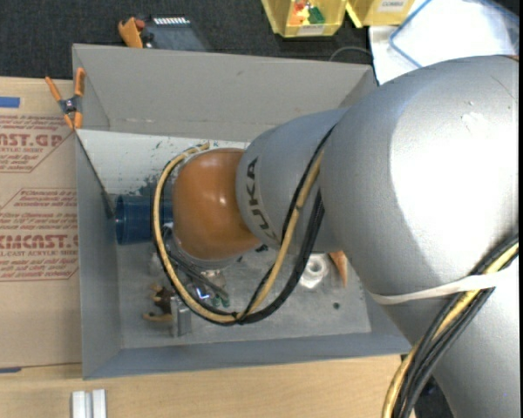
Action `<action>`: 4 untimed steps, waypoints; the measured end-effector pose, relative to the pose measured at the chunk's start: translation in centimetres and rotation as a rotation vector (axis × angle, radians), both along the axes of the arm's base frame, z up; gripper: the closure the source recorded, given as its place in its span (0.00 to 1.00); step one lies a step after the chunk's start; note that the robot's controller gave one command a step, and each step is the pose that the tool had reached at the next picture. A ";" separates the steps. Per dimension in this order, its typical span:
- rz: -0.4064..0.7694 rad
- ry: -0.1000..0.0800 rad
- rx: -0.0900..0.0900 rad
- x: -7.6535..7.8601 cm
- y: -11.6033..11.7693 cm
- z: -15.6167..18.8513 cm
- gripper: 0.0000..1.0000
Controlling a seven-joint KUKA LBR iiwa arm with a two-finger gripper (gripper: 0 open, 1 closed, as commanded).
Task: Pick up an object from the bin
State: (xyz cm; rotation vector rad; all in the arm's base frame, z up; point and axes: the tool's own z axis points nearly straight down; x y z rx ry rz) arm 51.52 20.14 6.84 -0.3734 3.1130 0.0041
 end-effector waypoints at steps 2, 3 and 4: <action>0.235 -0.001 0.003 0.8 -0.2 0.2 1.00; 0.235 0.000 0.003 0.8 -0.2 0.5 1.00; 0.235 0.001 0.002 0.7 -0.2 2.5 1.00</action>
Offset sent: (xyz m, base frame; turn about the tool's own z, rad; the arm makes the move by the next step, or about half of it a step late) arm 0.0000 0.0000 0.0000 0.0000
